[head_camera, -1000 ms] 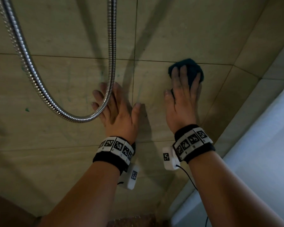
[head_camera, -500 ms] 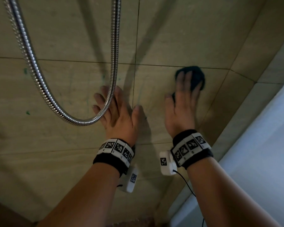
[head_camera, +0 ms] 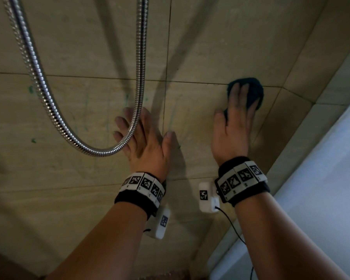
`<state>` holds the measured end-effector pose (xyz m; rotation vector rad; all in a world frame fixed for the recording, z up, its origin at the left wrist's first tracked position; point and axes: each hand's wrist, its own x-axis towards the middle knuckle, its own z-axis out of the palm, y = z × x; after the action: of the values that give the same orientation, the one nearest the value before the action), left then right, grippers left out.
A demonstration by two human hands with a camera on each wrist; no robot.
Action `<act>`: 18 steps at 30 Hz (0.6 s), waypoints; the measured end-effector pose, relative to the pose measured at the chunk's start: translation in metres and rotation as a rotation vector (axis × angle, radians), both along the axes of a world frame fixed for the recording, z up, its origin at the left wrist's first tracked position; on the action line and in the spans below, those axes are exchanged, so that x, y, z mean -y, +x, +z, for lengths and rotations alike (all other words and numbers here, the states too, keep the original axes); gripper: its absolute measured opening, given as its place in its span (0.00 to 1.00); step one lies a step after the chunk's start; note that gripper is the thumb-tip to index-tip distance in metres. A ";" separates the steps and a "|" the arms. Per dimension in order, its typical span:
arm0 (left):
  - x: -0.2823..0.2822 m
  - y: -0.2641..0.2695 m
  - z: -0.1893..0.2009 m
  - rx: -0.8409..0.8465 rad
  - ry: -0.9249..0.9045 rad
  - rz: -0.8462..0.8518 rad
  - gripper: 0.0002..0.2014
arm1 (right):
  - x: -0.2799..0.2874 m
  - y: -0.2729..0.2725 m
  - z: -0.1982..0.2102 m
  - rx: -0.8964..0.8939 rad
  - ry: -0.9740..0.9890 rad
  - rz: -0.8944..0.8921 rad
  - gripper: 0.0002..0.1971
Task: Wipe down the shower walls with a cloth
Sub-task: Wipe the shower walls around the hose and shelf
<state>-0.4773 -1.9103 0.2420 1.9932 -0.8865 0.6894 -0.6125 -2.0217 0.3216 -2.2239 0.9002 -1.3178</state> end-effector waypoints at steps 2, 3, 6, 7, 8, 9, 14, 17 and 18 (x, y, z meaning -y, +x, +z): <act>0.001 -0.001 0.000 -0.005 -0.008 -0.007 0.44 | -0.012 0.009 0.003 -0.042 -0.017 0.023 0.32; 0.001 -0.001 0.000 0.000 -0.017 -0.006 0.44 | -0.018 0.013 0.003 -0.103 -0.069 0.040 0.32; 0.002 -0.001 0.000 0.009 -0.031 0.011 0.44 | -0.024 0.022 0.000 -0.299 -0.295 0.054 0.33; 0.002 -0.001 0.000 0.004 -0.030 0.014 0.44 | -0.023 0.022 -0.001 -0.332 -0.331 0.048 0.33; 0.002 -0.001 0.000 -0.004 -0.026 0.012 0.44 | -0.019 0.021 0.000 -0.353 -0.349 0.043 0.33; 0.001 -0.001 0.001 -0.009 -0.021 0.007 0.44 | -0.015 0.019 0.000 -0.365 -0.361 0.040 0.33; -0.003 0.000 0.000 -0.014 0.028 -0.013 0.43 | 0.006 -0.004 0.003 -0.227 -0.197 0.033 0.31; -0.005 0.000 0.001 -0.033 0.038 -0.012 0.41 | 0.023 -0.018 0.003 -0.082 -0.021 0.022 0.32; -0.005 -0.001 0.002 -0.037 0.037 -0.014 0.41 | 0.029 -0.022 0.003 -0.029 0.019 0.011 0.32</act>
<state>-0.4779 -1.9054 0.2437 2.0241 -0.8969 0.6303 -0.6345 -2.0504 0.3247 -2.2359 0.9051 -1.2702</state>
